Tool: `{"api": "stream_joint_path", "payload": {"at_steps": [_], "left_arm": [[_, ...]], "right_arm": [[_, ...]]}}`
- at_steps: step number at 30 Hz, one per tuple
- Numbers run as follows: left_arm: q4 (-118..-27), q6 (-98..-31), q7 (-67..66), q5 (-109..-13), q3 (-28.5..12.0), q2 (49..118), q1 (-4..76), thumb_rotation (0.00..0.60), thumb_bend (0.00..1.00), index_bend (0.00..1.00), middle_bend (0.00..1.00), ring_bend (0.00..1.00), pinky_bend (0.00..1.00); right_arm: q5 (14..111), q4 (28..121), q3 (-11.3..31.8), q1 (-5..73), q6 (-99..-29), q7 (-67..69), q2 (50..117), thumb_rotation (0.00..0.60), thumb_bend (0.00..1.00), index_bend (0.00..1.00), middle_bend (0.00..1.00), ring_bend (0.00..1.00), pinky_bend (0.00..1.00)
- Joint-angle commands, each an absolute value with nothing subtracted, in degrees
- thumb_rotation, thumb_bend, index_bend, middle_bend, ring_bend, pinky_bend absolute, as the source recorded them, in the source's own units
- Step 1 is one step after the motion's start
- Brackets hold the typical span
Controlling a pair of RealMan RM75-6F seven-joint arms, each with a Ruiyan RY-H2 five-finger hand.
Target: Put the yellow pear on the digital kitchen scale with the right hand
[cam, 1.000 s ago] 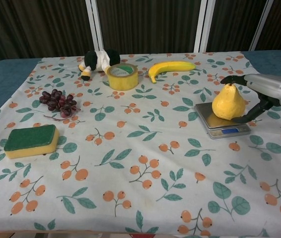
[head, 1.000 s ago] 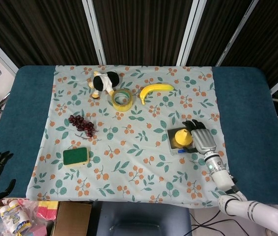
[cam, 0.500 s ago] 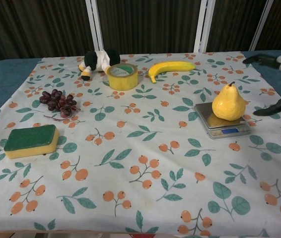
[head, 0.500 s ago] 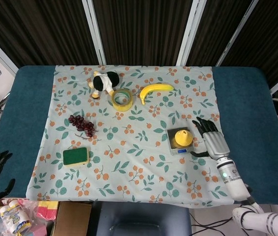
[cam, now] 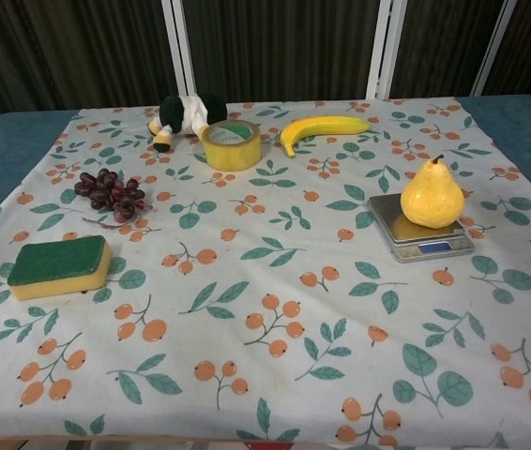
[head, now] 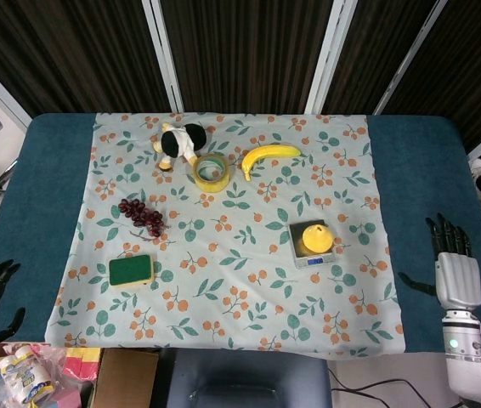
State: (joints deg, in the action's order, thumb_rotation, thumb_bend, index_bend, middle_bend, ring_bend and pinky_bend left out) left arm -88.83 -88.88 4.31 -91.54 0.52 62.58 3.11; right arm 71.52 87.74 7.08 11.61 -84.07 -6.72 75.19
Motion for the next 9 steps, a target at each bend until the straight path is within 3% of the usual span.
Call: {"api": "stream_joint_path", "payload": {"at_steps": [1, 9], "left_arm": [[-89.0, -88.7, 3.9, -91.2, 0.4, 62.7, 3.2, 0.6, 0.38, 0.13, 0.1, 0.08, 0.34], [-88.9, -88.5, 4.0, -91.0, 0.2, 62.7, 3.2, 0.6, 0.38, 0.13, 0.1, 0.08, 0.34]], "right_arm": [[71.4, 88.2, 7.4, 11.4, -83.2, -7.4, 74.7, 0.6, 0.21, 0.01, 0.04, 0.0, 0.08], [73.3, 87.8, 6.9, 11.3, -82.6, -8.4, 75.4, 0.6, 0.21, 0.01, 0.04, 0.0, 0.08]]}}
